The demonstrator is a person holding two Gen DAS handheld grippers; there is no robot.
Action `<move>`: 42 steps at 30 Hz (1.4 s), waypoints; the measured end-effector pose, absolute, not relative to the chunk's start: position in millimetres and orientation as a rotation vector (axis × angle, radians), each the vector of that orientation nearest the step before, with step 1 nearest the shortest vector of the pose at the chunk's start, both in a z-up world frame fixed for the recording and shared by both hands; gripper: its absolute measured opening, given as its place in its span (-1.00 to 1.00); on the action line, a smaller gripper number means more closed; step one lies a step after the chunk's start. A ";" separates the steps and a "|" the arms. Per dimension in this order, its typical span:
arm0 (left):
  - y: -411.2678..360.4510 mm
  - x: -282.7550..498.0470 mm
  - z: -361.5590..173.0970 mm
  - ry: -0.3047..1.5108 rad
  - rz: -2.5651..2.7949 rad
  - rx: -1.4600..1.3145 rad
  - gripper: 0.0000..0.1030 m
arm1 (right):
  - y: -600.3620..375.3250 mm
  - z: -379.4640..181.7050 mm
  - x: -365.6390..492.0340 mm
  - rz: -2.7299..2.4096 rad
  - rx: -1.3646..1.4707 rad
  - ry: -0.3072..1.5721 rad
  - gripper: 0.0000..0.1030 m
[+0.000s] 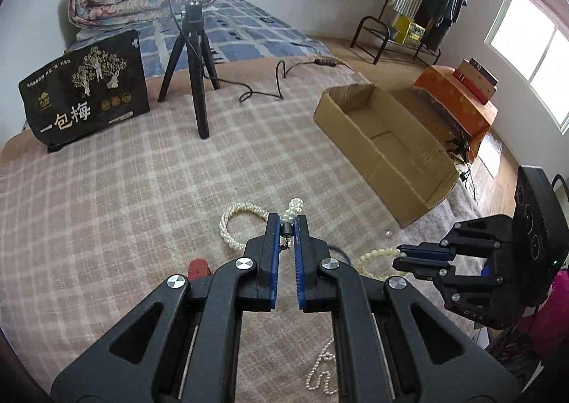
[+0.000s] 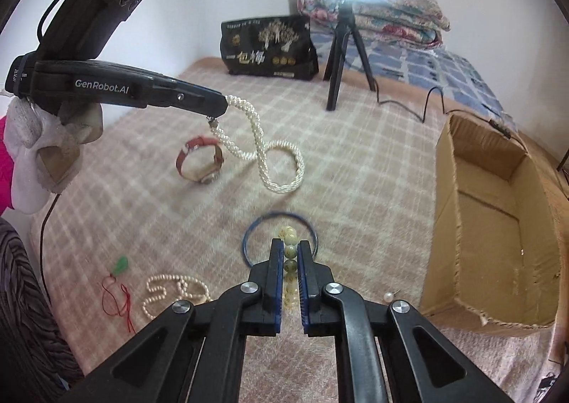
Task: Organize jewelry
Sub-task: 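Lift the necklace with the left tool while the right tool carries the bracelet to the box, then open the left tool over the box while the right tool releases the bracelet inside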
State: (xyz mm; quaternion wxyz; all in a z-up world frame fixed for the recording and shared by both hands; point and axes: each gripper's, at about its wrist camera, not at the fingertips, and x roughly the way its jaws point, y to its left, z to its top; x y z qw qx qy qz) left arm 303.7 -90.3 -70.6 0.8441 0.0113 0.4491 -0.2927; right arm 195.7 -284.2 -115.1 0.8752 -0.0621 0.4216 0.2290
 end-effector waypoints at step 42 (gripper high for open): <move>-280.6 347.5 40.7 0.713 -0.773 -0.033 -0.89 | -440.4 -60.7 200.4 0.202 0.059 0.722 -0.90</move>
